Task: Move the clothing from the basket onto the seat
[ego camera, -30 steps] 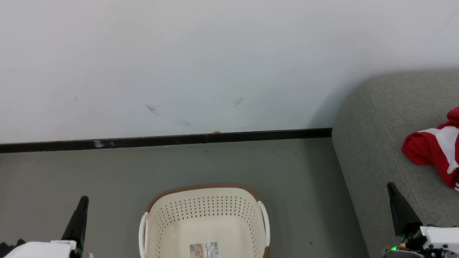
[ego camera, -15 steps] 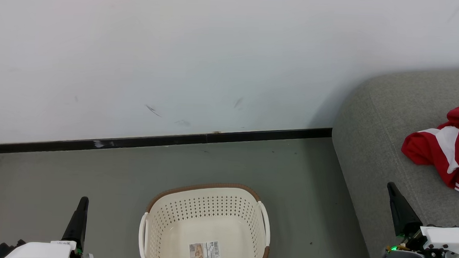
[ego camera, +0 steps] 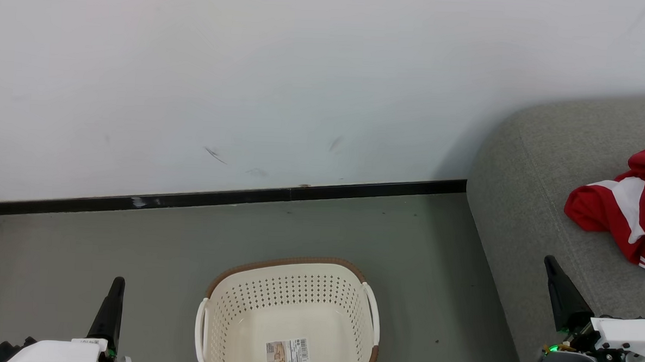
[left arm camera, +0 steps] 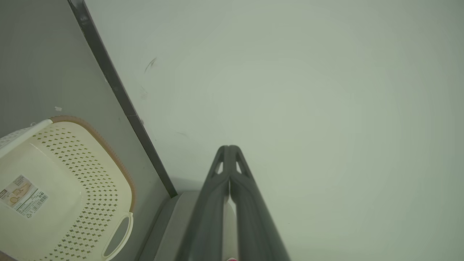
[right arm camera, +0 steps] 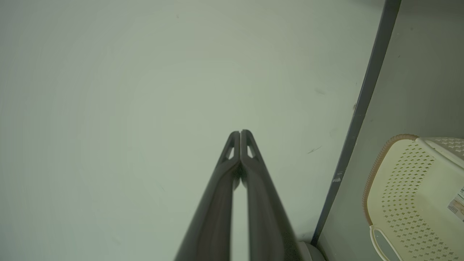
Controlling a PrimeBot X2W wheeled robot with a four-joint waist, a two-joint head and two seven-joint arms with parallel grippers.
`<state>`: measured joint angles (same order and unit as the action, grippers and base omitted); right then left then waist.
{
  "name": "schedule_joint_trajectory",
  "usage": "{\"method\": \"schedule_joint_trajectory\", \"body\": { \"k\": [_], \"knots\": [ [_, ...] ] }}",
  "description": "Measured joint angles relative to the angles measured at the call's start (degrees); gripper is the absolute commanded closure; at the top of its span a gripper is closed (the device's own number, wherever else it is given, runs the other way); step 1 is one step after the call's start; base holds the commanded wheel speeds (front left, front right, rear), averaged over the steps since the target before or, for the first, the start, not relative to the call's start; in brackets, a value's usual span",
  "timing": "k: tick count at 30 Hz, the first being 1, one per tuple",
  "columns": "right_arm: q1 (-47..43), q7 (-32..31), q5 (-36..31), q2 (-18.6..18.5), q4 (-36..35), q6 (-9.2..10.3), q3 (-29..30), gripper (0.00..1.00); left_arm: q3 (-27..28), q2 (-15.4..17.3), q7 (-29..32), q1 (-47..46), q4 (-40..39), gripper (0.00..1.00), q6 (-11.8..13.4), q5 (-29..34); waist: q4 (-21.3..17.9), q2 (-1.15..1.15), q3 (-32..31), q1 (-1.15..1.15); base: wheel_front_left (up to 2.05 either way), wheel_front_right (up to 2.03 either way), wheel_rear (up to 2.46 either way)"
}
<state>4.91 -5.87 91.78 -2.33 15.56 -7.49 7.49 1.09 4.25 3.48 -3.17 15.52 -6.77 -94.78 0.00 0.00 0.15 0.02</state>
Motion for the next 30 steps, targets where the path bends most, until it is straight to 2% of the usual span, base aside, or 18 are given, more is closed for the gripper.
{"method": "schedule_joint_trajectory", "body": {
  "k": [30],
  "knots": [
    [0.00,0.00,0.00,0.01,0.00,0.00,0.07,1.00,0.12,-0.10,0.00,-0.21,0.24,1.00,-0.01,0.00,0.00,0.00,0.00,-0.01,0.00,0.00,0.00]
  ]
}}
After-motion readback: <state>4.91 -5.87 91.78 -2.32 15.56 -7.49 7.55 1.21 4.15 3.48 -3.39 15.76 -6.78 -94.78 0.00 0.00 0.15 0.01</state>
